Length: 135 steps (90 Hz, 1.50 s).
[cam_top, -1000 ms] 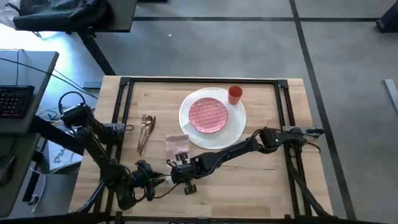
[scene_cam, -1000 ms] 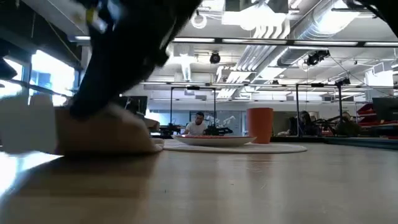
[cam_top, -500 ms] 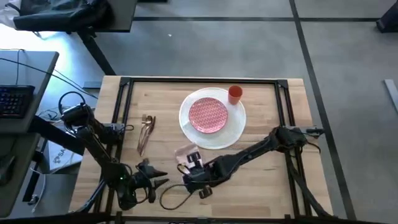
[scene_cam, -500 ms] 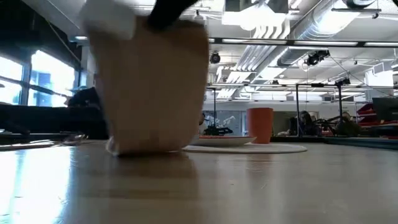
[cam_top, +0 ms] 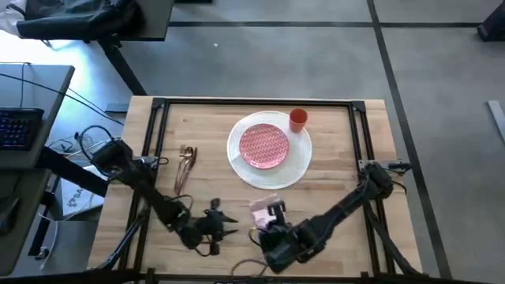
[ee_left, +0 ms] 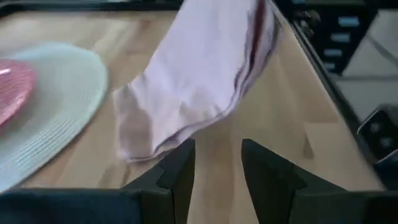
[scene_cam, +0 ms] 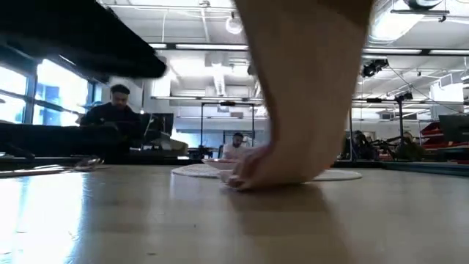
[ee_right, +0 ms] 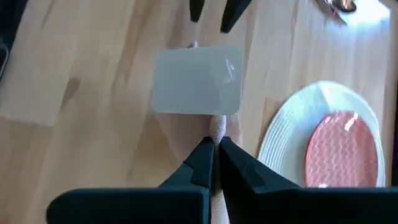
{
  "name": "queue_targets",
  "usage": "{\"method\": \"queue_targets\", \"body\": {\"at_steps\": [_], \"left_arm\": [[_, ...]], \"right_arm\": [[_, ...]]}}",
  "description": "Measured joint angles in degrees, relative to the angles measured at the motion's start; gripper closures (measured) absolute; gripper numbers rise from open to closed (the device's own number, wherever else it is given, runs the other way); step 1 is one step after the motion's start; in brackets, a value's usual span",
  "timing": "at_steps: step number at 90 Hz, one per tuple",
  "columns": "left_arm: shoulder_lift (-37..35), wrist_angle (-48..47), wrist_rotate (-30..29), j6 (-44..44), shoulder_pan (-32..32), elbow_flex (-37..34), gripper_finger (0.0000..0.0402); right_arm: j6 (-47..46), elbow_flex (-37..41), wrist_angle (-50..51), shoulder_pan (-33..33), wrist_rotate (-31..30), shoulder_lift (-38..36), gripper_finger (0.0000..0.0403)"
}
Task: Set table place
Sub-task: Fold the napkin
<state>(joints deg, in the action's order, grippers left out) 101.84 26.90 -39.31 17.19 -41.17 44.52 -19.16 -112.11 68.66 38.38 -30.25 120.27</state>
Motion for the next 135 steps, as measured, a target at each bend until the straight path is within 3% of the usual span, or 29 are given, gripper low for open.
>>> {"method": "queue_targets", "body": {"at_steps": [22,35,45,62,75,135], "left_arm": [[11.4,3.0,1.5,-18.7,5.2,9.1,0.0275],[16.9,1.9,4.4,-22.6,9.3,16.4,0.0253],[19.5,-4.1,8.3,-23.8,12.2,21.1,0.0246],[20.5,-15.0,16.1,-23.9,15.0,25.2,0.0262],[19.7,-19.6,16.1,-25.9,15.2,25.8,0.0281],[21.1,-11.8,18.1,-27.3,17.0,26.0,0.0314]], "right_arm": [[-13.4,17.2,-10.6,4.5,-0.8,-9.2,0.0403],[-16.9,26.8,-21.5,6.1,-0.8,-15.5,0.0403],[-18.7,31.3,-26.1,6.8,-0.8,-18.3,0.0403],[-20.4,32.5,-26.7,7.7,-1.2,-19.5,0.0403],[-20.9,32.4,-26.8,8.2,-1.2,-19.5,0.0403],[-19.4,32.4,-30.1,8.6,-1.3,-19.5,0.0403]]}}
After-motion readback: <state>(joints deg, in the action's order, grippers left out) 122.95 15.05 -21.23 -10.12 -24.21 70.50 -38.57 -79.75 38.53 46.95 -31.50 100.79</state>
